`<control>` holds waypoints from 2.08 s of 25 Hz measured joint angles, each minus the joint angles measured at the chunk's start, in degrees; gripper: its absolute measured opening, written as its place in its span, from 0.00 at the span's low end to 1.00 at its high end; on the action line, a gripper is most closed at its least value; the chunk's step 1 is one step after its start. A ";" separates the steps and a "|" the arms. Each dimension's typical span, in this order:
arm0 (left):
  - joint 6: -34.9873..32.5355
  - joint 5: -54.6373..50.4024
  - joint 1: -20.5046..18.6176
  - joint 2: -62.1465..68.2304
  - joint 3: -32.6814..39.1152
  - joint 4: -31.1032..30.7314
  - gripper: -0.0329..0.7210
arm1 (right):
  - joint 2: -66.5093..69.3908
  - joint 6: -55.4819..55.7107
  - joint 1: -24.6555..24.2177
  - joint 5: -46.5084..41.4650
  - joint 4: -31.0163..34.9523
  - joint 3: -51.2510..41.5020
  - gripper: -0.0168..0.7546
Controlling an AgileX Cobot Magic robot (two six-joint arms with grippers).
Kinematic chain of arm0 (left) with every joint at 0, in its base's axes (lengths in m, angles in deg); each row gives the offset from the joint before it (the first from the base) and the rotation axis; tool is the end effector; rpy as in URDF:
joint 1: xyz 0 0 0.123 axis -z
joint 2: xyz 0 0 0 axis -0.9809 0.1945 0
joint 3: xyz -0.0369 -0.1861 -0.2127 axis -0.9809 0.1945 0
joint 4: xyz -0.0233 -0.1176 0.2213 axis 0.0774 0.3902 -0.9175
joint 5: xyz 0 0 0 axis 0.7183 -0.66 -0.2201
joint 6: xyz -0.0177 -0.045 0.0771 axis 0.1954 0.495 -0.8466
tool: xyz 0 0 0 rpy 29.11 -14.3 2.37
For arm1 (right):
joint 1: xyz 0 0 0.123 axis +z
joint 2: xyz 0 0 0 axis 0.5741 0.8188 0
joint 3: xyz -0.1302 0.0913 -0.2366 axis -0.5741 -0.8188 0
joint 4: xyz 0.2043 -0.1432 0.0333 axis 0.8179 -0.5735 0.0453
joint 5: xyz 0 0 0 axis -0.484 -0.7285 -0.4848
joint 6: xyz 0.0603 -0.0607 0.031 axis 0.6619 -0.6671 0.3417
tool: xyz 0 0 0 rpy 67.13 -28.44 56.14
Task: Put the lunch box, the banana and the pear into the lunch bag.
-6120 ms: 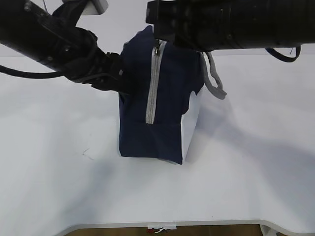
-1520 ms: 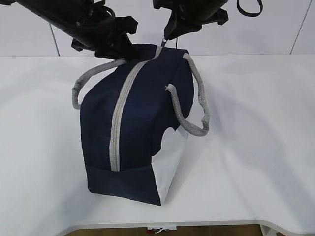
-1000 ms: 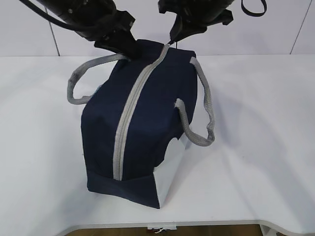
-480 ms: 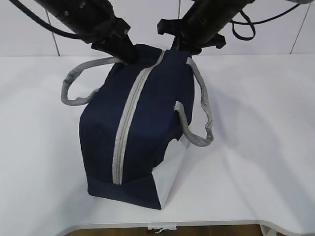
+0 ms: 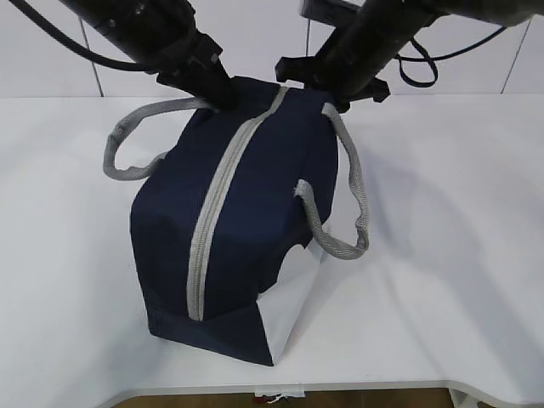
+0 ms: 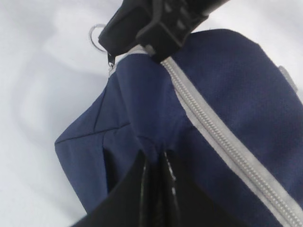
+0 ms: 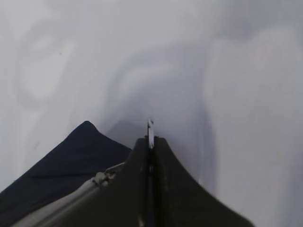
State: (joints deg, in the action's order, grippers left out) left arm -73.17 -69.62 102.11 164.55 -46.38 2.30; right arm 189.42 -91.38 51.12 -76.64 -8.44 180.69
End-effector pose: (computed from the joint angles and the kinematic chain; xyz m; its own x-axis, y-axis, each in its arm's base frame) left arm 0.3659 -0.2080 0.3125 -0.6067 0.5075 -0.6118 0.7671 0.5757 -0.2832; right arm 0.4628 0.1613 0.2493 -0.8960 -0.0907 -0.4348 -0.2544 0.9073 0.3348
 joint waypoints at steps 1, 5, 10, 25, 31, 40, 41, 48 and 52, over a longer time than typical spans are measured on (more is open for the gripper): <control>-0.04 0.13 0.00 0.00 0.00 -0.19 0.06 | 0.46 0.00 -0.06 -0.15 0.29 0.00 0.04; -0.04 0.24 0.00 -0.04 0.00 -0.31 0.06 | 0.72 0.00 -0.13 -0.27 0.45 0.00 0.04; -0.13 0.37 0.00 -0.04 0.00 -0.31 0.06 | 0.85 0.00 -0.13 -0.27 0.12 0.04 0.04; -0.26 -0.49 0.00 -0.40 0.00 -0.52 0.06 | 1.38 0.00 -0.56 -2.91 -2.85 1.65 0.31; -0.26 -0.71 0.00 -0.88 0.00 -0.52 0.06 | 1.60 0.00 -0.79 -7.49 -3.99 8.45 0.52; -0.26 0.97 0.00 -0.88 0.00 -0.52 0.19 | -3.65 -0.22 -0.79 -14.29 -10.81 10.99 0.54; -0.26 1.39 0.00 -0.98 0.00 -0.52 0.25 | -4.22 -0.22 -0.79 -14.53 -11.09 10.99 0.54; 2.08 -0.52 -0.58 -1.36 -0.34 -0.28 0.56 | -8.39 -0.22 -0.85 -14.92 -11.00 10.99 0.54; 4.71 -7.08 -1.46 -1.36 -2.98 -2.71 0.56 | -12.57 -0.31 -0.85 -15.01 -10.75 7.72 0.54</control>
State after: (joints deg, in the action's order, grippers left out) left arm -68.46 -76.70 100.64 163.19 -49.36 -0.41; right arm 176.84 -91.69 50.26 -91.66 -19.18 188.41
